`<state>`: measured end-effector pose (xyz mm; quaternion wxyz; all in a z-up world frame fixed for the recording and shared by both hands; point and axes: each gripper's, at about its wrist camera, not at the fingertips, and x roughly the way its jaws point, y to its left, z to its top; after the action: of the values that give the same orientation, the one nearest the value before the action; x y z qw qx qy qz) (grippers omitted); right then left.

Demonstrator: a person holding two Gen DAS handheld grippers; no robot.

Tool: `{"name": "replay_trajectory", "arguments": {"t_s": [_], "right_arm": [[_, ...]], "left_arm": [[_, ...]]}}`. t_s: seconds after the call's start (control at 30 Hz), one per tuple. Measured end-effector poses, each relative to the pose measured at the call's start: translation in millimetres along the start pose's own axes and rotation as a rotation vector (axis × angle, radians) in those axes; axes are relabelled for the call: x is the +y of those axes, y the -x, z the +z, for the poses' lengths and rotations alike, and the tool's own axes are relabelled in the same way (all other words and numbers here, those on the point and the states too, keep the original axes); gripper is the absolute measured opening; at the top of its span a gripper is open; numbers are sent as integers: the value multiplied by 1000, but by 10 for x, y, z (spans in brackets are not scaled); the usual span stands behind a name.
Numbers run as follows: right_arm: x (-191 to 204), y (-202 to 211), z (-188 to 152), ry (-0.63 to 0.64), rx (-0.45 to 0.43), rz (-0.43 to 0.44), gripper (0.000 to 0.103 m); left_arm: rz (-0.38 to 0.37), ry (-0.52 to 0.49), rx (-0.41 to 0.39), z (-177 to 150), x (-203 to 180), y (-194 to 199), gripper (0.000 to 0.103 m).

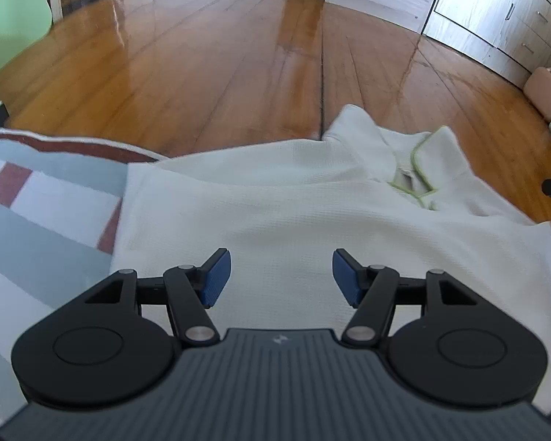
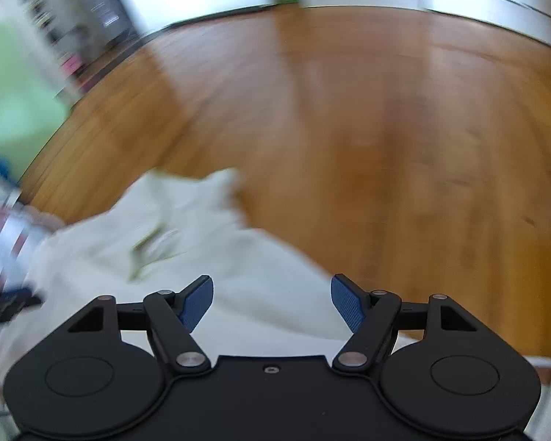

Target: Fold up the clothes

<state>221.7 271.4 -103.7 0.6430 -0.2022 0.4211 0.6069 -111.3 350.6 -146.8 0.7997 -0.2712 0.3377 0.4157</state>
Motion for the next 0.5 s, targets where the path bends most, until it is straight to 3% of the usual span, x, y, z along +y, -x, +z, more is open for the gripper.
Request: {"name": "replay_trajectory", "arguments": {"t_s": [0.1,0.17,0.27,0.43,0.5], "right_arm": [[569,-137,5,246,25,25,75],[804,-319,48,330,42,25,75],[956,-568,141,265,53,88,75],[966,-815,282,20,49,285,75],[1098,-894,347,36,46,289,75]], "left_arm": [[-16,25,-5,-53,87,-30,61],[-21,39,-6,-64,150,-25,61],[-25,55,-8,-74,240,-15,61],[-35,74,-8,-96,374,8,61],[-45,58,-7,-97,390,17,61]]}}
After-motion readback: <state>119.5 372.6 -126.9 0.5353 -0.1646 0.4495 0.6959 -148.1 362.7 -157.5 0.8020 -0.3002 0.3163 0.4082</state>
